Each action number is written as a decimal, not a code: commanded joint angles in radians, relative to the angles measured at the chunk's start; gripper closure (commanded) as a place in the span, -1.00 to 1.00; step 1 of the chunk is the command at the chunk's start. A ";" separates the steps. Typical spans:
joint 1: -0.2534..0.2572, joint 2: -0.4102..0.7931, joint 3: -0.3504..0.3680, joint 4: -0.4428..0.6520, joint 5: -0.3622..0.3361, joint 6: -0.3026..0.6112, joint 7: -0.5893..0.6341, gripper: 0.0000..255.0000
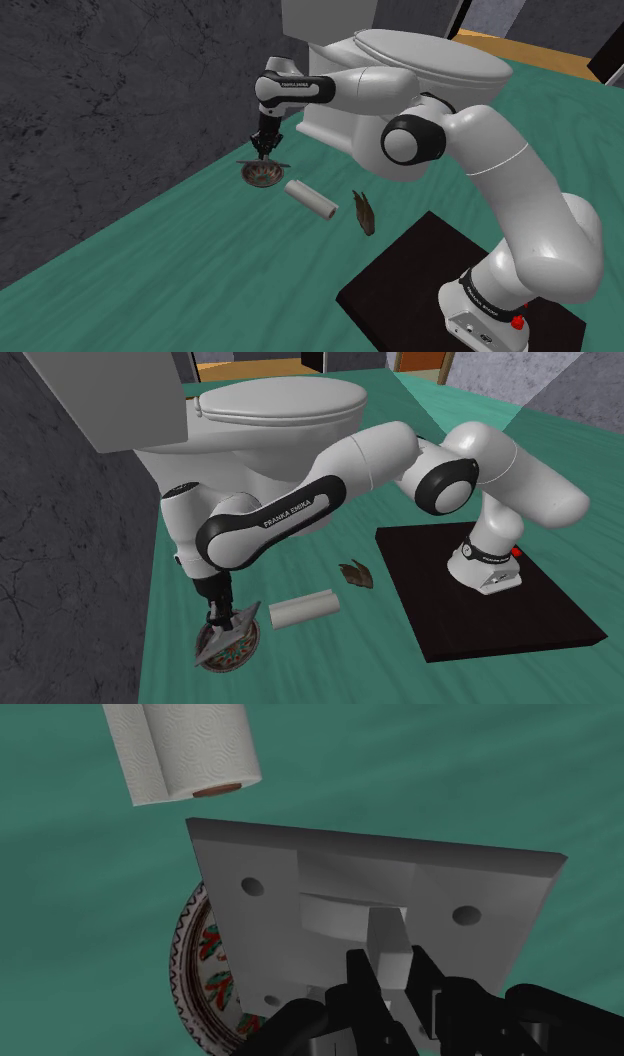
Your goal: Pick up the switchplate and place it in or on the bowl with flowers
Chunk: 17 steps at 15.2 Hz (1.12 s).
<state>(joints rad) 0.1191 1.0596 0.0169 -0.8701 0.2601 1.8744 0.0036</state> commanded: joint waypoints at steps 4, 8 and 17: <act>0.000 0.026 0.001 0.001 0.001 0.025 -0.006 1.00; 0.000 0.026 0.001 0.002 0.001 0.025 -0.006 1.00; -0.004 0.015 0.000 0.013 0.000 0.001 -0.005 -1.00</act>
<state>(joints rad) 0.1177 1.0792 0.0173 -0.8656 0.2608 1.8893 -0.0016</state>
